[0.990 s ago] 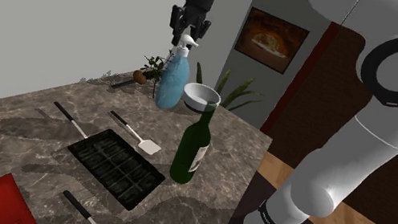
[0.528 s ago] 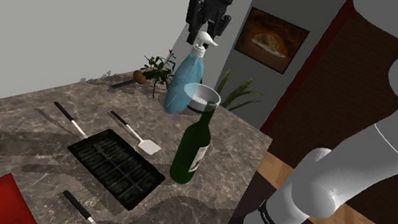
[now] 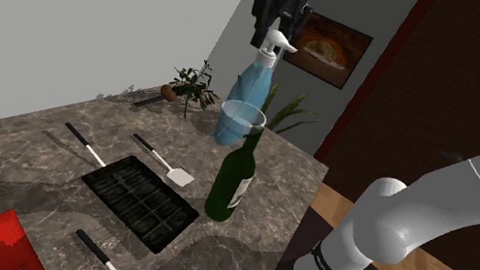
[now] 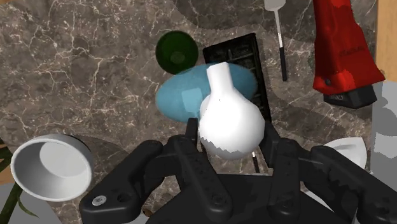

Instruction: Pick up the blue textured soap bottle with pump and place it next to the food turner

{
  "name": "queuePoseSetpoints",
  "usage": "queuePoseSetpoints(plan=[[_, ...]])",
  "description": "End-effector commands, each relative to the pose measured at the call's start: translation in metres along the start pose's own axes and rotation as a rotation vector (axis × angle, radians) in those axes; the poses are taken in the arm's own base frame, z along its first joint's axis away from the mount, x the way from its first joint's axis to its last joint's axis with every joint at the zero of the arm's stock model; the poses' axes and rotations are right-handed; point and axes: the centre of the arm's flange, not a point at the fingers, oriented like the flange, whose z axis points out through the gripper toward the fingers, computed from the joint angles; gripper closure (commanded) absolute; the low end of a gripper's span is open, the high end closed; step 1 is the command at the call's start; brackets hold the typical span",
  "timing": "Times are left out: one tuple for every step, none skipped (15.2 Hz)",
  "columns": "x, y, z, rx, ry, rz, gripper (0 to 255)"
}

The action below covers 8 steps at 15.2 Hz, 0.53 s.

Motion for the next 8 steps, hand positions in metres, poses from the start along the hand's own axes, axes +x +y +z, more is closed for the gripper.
queuePoseSetpoints(plan=[[-0.024,-0.006,-0.012,0.000,0.000,0.001,255],[-0.035,-0.010,-0.018,0.000,0.000,0.001,255],[-0.047,-0.013,-0.023,0.000,0.000,0.001,255],[-0.058,-0.017,-0.029,0.000,0.000,0.001,255],[-0.070,-0.021,-0.034,0.000,0.000,0.001,255],[-0.081,-0.024,-0.040,0.000,0.000,0.001,255],[-0.093,-0.028,-0.045,0.000,0.000,0.001,255],[-0.104,-0.032,-0.051,0.000,0.000,0.001,255]])
